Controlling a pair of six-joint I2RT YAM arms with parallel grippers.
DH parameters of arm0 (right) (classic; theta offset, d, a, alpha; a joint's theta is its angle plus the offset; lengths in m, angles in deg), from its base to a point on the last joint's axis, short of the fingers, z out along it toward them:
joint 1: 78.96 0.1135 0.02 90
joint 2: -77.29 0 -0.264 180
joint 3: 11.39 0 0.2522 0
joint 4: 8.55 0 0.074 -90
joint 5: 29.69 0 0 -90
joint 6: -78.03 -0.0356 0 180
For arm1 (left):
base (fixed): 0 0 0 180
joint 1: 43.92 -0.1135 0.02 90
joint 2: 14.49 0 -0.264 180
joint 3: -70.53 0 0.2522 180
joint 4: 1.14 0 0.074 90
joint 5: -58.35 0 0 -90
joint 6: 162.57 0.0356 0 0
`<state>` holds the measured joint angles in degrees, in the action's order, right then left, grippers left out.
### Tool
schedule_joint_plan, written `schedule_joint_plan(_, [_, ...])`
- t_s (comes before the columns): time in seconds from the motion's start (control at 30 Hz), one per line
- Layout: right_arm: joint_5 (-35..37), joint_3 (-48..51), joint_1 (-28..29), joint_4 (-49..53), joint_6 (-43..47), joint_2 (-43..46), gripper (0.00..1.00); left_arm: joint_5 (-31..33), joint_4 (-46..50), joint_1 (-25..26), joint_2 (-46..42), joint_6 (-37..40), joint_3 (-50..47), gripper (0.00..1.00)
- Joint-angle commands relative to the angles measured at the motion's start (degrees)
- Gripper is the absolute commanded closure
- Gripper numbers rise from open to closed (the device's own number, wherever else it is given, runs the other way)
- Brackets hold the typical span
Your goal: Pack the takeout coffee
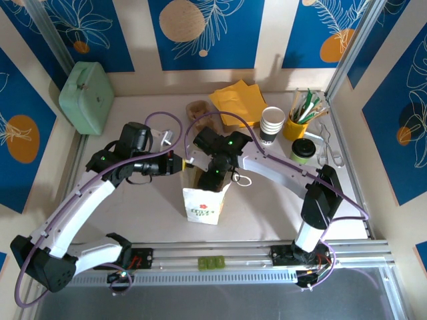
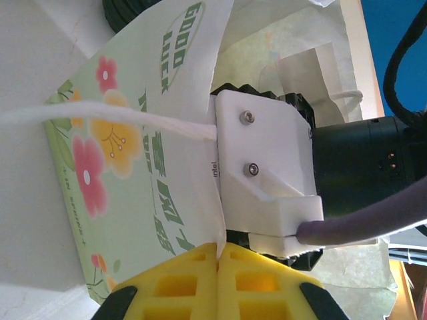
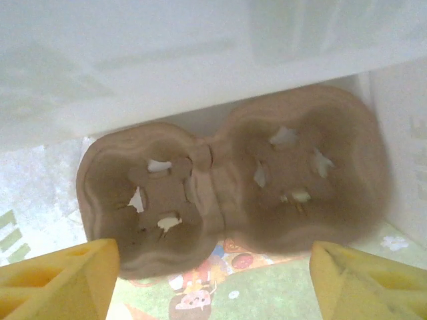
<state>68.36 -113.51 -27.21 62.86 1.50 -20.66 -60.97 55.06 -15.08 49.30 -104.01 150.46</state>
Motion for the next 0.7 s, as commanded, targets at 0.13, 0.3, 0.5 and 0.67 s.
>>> schedule_joint_plan(0.13, [-3.1,-1.0,0.9,-0.8,-1.0,3.9,0.21,-1.4,-1.0,0.4,-1.4,0.8,2.2,1.0])
schedule_joint_plan(0.3, [-3.8,-1.0,1.3,-2.5,-2.8,5.3,0.21,-2.2,-2.3,0.6,-1.6,-0.3,1.6,1.0])
schedule_joint_plan(0.5, [-3.6,-2.8,1.2,-3.9,-8.8,6.2,0.22,-2.0,-2.5,1.0,-1.3,-0.6,1.4,0.98])
schedule_joint_plan(0.67, [-3.4,-5.2,0.8,-4.0,-12.7,7.7,0.22,-1.0,-2.3,1.0,-1.2,-1.3,1.0,0.96])
